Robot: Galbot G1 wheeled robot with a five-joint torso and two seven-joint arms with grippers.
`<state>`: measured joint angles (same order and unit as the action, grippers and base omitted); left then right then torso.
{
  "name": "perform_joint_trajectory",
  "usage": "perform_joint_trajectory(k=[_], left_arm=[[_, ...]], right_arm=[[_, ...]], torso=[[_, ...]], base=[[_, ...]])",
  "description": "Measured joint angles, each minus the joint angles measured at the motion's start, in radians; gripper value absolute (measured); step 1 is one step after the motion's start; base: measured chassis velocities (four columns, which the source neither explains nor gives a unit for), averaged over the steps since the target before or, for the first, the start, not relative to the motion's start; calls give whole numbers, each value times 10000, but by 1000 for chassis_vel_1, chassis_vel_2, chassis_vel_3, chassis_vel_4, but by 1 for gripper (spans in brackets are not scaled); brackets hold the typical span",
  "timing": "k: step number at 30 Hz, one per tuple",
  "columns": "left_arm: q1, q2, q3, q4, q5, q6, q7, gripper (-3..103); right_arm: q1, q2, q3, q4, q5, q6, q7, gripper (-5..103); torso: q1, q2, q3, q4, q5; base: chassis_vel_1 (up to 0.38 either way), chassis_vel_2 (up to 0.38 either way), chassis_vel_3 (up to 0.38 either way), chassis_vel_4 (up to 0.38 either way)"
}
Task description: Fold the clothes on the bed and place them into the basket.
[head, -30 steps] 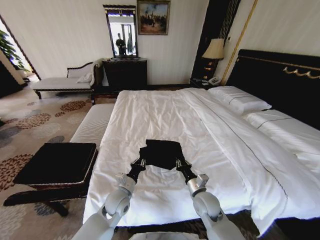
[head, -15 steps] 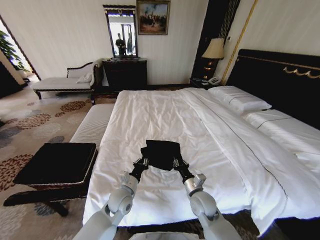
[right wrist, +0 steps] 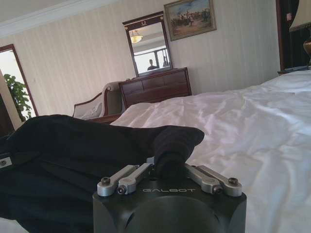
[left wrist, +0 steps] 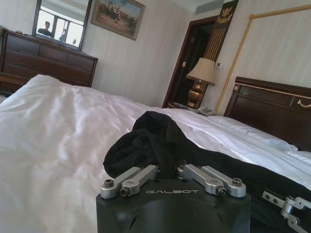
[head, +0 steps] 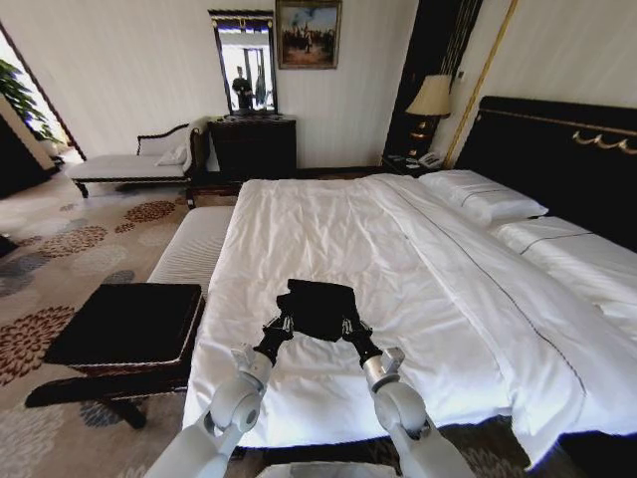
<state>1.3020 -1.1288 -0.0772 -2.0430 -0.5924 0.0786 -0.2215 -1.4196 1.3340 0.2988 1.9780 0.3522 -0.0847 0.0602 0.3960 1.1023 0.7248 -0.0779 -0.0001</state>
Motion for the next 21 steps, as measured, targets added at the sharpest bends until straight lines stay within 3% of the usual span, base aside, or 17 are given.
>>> perform_joint_trajectory(k=[21], left_arm=[[385,169,-283,-414,-52,37,-96,7]], right_arm=[[9,29,-82,106,-21,-52,-6,7]], torso=[[1,-1,0,0,2]], base=[[216,229,-221,-234]])
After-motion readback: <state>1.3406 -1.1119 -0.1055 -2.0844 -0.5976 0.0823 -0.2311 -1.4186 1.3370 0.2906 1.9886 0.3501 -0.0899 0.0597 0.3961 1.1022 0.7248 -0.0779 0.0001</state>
